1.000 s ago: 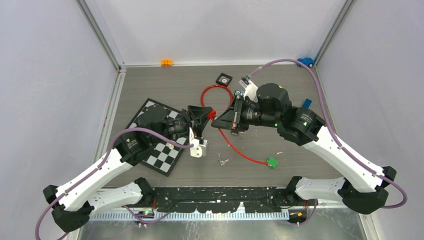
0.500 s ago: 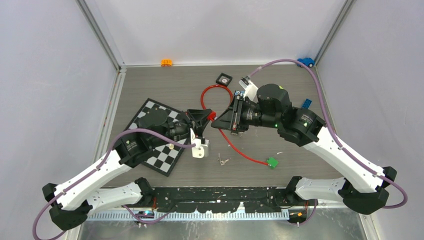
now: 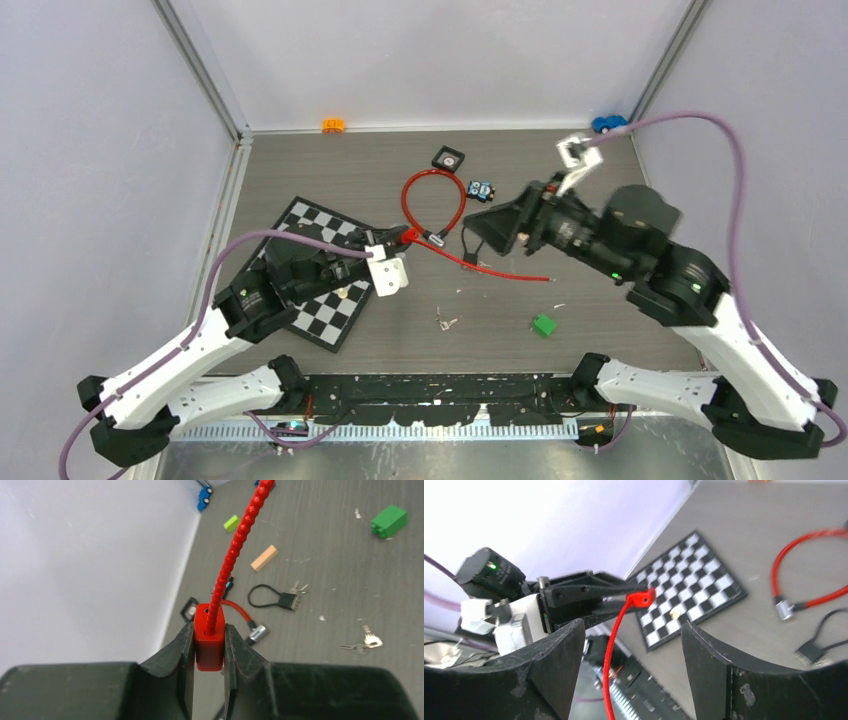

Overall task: Lock with the key
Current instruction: Pick up the lock from the center of the board, then lock the lock.

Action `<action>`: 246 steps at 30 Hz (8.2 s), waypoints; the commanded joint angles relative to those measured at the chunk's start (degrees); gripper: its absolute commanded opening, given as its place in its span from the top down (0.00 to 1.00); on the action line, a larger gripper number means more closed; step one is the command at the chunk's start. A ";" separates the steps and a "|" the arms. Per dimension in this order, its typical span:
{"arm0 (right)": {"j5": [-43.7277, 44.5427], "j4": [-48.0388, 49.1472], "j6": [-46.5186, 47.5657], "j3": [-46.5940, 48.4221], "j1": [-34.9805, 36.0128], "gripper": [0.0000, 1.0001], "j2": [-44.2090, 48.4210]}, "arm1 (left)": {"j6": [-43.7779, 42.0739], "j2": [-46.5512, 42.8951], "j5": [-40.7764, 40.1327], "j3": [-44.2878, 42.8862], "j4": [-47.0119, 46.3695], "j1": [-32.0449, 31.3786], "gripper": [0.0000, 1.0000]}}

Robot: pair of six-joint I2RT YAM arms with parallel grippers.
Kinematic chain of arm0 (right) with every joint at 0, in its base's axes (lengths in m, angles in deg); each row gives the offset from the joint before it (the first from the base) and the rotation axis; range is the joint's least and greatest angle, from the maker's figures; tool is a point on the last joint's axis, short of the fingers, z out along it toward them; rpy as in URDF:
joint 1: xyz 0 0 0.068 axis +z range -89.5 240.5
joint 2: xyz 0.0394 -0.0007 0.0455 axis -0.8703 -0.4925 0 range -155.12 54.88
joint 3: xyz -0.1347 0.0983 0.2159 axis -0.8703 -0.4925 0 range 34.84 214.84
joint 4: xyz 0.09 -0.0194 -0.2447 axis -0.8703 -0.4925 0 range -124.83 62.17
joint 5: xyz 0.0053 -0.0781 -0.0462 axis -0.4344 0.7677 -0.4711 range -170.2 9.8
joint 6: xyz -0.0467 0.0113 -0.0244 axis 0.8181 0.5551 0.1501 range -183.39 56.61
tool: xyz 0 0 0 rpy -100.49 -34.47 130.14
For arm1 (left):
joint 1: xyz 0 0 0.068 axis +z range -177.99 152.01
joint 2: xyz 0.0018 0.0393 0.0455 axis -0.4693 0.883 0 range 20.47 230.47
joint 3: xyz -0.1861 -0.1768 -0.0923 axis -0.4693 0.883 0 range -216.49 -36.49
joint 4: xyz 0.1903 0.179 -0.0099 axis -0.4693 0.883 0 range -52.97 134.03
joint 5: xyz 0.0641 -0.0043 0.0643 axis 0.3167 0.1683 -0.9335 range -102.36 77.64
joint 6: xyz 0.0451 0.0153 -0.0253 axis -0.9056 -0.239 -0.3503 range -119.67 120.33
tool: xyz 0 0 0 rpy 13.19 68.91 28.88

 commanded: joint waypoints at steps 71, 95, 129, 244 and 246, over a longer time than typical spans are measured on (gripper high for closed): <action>-26.36 0.36 32.71 -9.31 0.39 0.99 8.27 | 53.00 -3.44 24.89 3.46 -0.31 -0.08 1.00; -28.01 43.96 26.65 -16.17 2.23 0.99 6.51 | 60.06 -1.70 31.68 8.11 -27.11 -0.08 1.00; -31.06 49.21 22.85 -21.32 2.25 0.99 5.85 | 46.21 -1.88 32.46 9.80 -29.33 -0.08 1.00; -24.60 44.04 30.11 -34.11 2.24 0.72 8.50 | 53.61 -6.67 18.14 19.87 -43.20 -0.08 1.00; -24.77 43.49 30.28 -33.82 2.24 0.70 8.69 | 53.70 -6.76 18.13 20.08 -43.20 -0.08 1.00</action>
